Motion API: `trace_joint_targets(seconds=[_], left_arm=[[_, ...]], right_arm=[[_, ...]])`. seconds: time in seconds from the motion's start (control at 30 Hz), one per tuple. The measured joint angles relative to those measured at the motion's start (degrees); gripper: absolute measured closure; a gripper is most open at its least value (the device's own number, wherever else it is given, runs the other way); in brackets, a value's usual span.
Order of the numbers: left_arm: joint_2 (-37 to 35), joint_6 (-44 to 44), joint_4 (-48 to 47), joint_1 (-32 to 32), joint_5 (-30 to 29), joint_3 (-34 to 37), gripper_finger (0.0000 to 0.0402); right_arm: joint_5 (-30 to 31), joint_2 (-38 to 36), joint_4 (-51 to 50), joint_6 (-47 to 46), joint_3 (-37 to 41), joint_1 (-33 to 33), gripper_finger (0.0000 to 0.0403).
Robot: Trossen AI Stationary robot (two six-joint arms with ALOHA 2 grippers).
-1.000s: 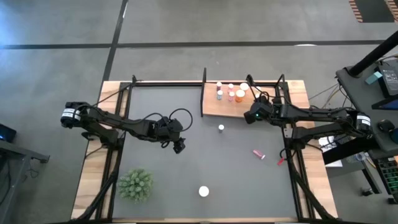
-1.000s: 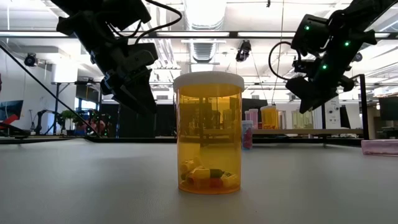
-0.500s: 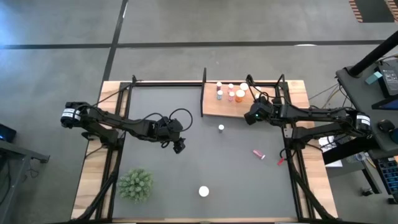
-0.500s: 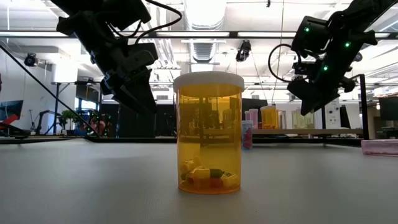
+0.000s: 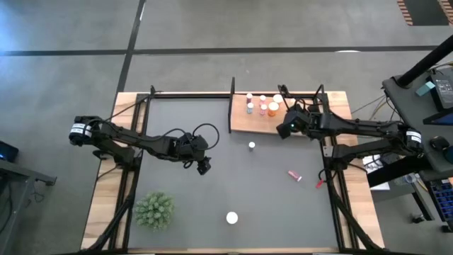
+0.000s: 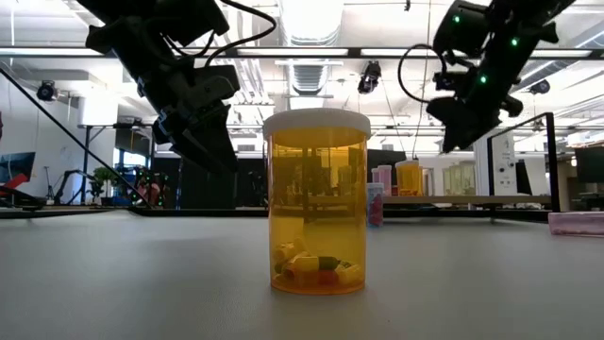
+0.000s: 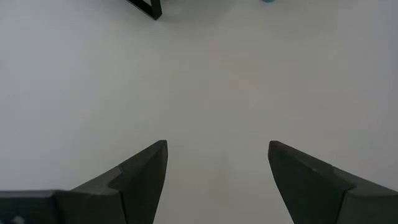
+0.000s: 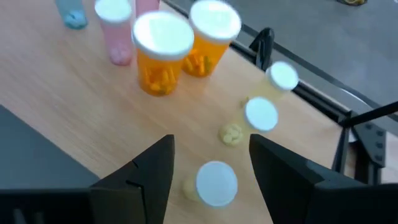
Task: Pick and place medicine bottles onto shelf by color
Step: Put the blue pill bottle on the shelf aligned with the other blue pill bottles
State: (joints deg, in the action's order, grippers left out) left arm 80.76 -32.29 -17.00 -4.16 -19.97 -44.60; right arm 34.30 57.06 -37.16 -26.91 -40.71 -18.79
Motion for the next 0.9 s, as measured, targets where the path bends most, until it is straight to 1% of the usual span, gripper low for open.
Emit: trace_joint_targets(seconds=[0.13, 0.2, 0.3, 0.43, 0.5, 0.6, 0.73, 0.8, 0.9], left_arm=[[0.0, 0.0, 0.0, 0.0, 0.0, 0.0, 0.0139], [0.0, 0.0, 0.0, 0.0, 0.0, 0.0, 0.0139], [0.0, 0.1, 0.2, 0.0, 0.0, 0.0, 0.0139], [0.0, 0.2, 0.3, 0.0, 0.0, 0.0, 0.0139], [0.0, 0.2, 0.3, 0.0, 0.0, 0.0, 0.0139], [0.0, 0.2, 0.3, 0.0, 0.0, 0.0, 0.0139], [0.0, 0.2, 0.8, 0.0, 0.0, 0.0, 0.0139], [0.0, 0.2, 3.3, 0.0, 0.0, 0.0, 0.0139], [0.2, 1.2, 9.4, 0.0, 0.0, 0.0, 0.0139]], right_arm=[[0.0, 0.0, -2.2, 0.7, -3.1, 0.0, 0.02], [-0.9, 0.0, -2.4, 0.7, -4.4, 0.2, 0.02], [-5.7, 0.0, -0.6, 1.5, -5.1, 1.2, 0.02], [-14.0, 0.1, 6.4, 5.5, -4.3, 4.3, 0.02], [-16.6, 0.6, 9.4, 7.5, -3.9, 6.3, 0.02], [-17.3, 2.0, 12.9, 10.6, -3.8, 9.6, 0.02], [-17.4, 4.6, 14.9, 13.9, -3.8, 13.2, 0.02], [-17.4, 5.5, 15.1, 14.1, -3.8, 14.2, 0.02], [-17.4, 5.9, 14.9, 14.1, -3.8, 14.8, 0.02]])
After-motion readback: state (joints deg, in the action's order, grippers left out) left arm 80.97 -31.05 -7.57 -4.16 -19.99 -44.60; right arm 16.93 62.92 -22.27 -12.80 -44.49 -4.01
